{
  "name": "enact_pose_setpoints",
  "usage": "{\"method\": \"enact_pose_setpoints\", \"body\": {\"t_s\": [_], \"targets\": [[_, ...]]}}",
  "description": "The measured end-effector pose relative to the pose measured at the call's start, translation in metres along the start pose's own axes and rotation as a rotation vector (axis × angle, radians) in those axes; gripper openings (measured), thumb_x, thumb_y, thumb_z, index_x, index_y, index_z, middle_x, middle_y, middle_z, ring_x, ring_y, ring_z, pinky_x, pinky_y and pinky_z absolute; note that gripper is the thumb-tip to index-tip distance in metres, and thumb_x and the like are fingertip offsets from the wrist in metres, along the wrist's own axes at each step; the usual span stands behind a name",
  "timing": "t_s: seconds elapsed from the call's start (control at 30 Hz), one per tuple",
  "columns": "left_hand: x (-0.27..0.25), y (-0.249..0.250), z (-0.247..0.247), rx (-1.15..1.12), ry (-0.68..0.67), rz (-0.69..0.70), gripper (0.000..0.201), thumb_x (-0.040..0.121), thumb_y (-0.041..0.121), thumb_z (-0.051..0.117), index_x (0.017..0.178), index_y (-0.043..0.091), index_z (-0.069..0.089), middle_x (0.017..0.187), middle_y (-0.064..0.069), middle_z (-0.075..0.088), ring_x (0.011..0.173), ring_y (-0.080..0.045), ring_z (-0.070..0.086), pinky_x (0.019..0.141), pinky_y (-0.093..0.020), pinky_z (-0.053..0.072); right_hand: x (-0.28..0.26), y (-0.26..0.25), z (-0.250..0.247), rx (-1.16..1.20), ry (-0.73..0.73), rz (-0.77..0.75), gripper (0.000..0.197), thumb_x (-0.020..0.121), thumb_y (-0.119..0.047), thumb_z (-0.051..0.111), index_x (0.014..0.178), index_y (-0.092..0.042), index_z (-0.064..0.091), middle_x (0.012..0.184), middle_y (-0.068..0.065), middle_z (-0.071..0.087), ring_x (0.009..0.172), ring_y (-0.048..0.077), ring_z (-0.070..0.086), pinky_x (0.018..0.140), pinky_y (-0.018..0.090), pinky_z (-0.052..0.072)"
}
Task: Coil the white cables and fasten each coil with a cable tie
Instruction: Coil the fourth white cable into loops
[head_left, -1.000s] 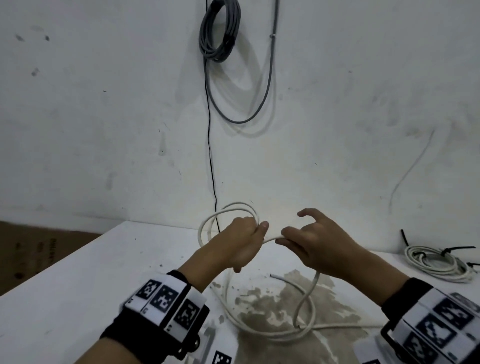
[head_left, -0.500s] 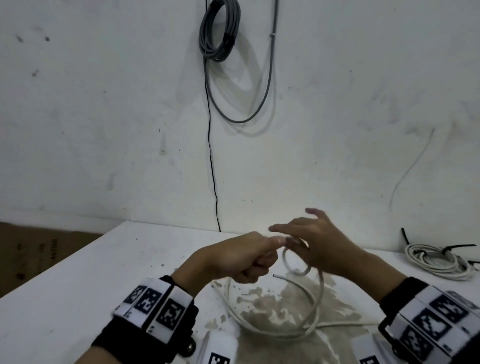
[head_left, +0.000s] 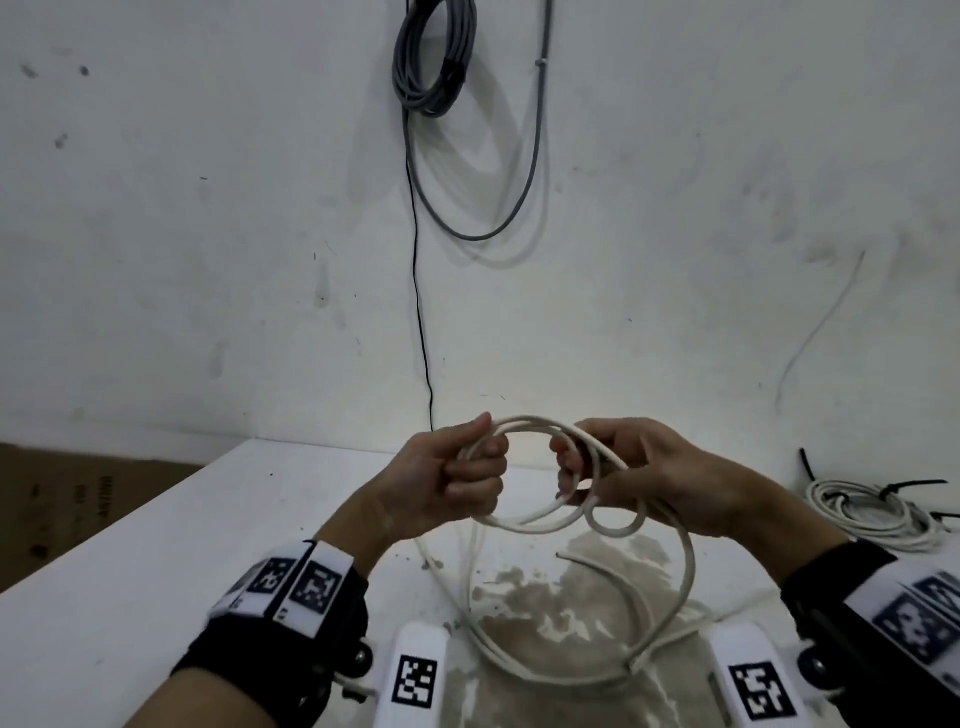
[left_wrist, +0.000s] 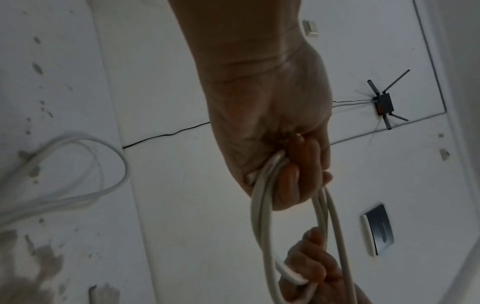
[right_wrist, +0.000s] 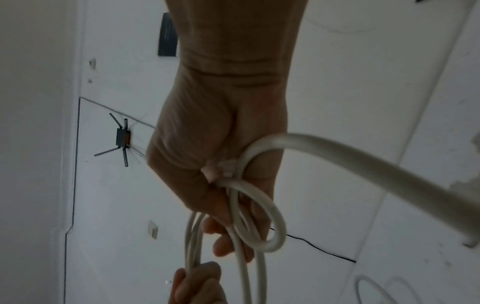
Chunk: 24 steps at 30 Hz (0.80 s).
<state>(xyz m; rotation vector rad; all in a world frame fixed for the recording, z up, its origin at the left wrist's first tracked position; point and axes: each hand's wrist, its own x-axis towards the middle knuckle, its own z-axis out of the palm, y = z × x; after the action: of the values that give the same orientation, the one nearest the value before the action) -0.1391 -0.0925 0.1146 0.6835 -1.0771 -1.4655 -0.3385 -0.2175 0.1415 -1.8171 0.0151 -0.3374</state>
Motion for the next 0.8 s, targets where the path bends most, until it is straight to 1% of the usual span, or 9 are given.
{"method": "enact_pose_setpoints", "body": {"t_s": [0.1,0.23,0.33,0.4,0.43,0.53,0.6,0.7,0.8], "targets": [[0.003,-0.003,-0.001,0.084,0.137,0.076,0.023,0.086,0.026,0.05,0.069,0.013,0.058,0.049,0.009,0.03,0.038,-0.004,0.033,0.044,-0.018,0.032,0.002,-0.001,-0.001,0.074,0.078,-0.052,0.045,0.066,0.018,0.048,0.11,0.013,0.051,0.086,0.012,0.054,0.079,0.019,0.061,0.075,0.026,0.054],[0.005,-0.008,0.003,0.16,0.261,0.121,0.026,0.093,0.023,0.041,0.073,0.012,0.051,0.048,0.01,0.027,0.036,-0.002,0.026,0.04,-0.016,0.027,0.007,0.003,0.002,0.202,0.161,-0.027,0.051,0.063,0.02,0.044,0.109,0.003,0.055,0.084,0.013,0.053,0.075,0.018,0.061,0.068,0.029,0.056],[0.007,-0.01,0.01,0.229,0.393,0.155,0.036,0.1,0.028,0.03,0.068,0.015,0.04,0.044,0.012,0.023,0.034,-0.002,0.016,0.035,-0.014,0.018,0.005,0.002,0.003,0.222,0.161,0.046,0.034,0.081,0.015,0.051,0.113,0.005,0.056,0.095,0.018,0.064,0.089,0.028,0.067,0.074,0.039,0.058],[0.009,-0.011,0.016,0.226,0.455,0.168,0.04,0.1,0.033,0.029,0.063,0.018,0.034,0.041,0.013,0.022,0.038,-0.006,0.008,0.035,-0.015,0.014,0.005,0.0,0.006,0.121,0.207,0.091,0.023,0.093,0.002,0.045,0.11,0.003,0.06,0.104,0.016,0.07,0.093,0.034,0.069,0.074,0.04,0.059],[0.009,-0.01,0.017,0.209,0.481,0.177,0.042,0.1,0.036,0.029,0.061,0.019,0.032,0.039,0.013,0.021,0.039,-0.007,0.006,0.036,-0.014,0.012,0.005,0.0,0.007,0.001,0.247,0.102,0.021,0.095,-0.003,0.045,0.106,0.0,0.062,0.1,0.01,0.072,0.088,0.032,0.07,0.067,0.036,0.059],[0.009,-0.002,0.013,0.14,0.563,0.217,0.043,0.098,0.038,0.033,0.059,0.02,0.03,0.036,0.012,0.021,0.029,-0.002,0.013,0.034,-0.011,0.011,0.004,0.003,0.007,-0.439,0.413,0.083,0.016,0.091,-0.022,0.058,0.089,-0.008,0.067,0.074,0.0,0.073,0.049,0.02,0.061,0.042,0.024,0.042],[0.006,0.004,0.004,0.126,0.637,0.249,0.043,0.098,0.036,0.036,0.059,0.02,0.03,0.036,0.011,0.021,0.027,-0.002,0.017,0.032,-0.01,0.012,0.0,0.008,-0.001,-0.559,0.476,0.027,0.019,0.087,-0.03,0.062,0.08,-0.014,0.071,0.064,0.004,0.071,0.045,0.014,0.045,0.047,0.024,0.035],[0.003,0.007,-0.005,0.059,0.735,0.314,0.044,0.099,0.034,0.037,0.059,0.019,0.03,0.035,0.011,0.02,0.026,-0.003,0.017,0.03,-0.011,0.012,-0.005,0.012,-0.007,-0.556,0.433,-0.031,0.013,0.084,-0.026,0.066,0.08,-0.021,0.078,0.065,0.003,0.071,0.052,0.002,0.047,0.055,0.014,0.035],[0.002,0.01,-0.013,-0.094,0.778,0.433,0.045,0.101,0.031,0.032,0.058,0.019,0.029,0.032,0.01,0.021,0.023,-0.003,0.017,0.03,-0.013,0.011,-0.003,0.018,-0.008,-0.612,0.36,-0.028,0.009,0.081,-0.022,0.07,0.084,-0.02,0.078,0.053,-0.001,0.063,0.046,0.003,0.035,0.05,0.01,0.03]]}}
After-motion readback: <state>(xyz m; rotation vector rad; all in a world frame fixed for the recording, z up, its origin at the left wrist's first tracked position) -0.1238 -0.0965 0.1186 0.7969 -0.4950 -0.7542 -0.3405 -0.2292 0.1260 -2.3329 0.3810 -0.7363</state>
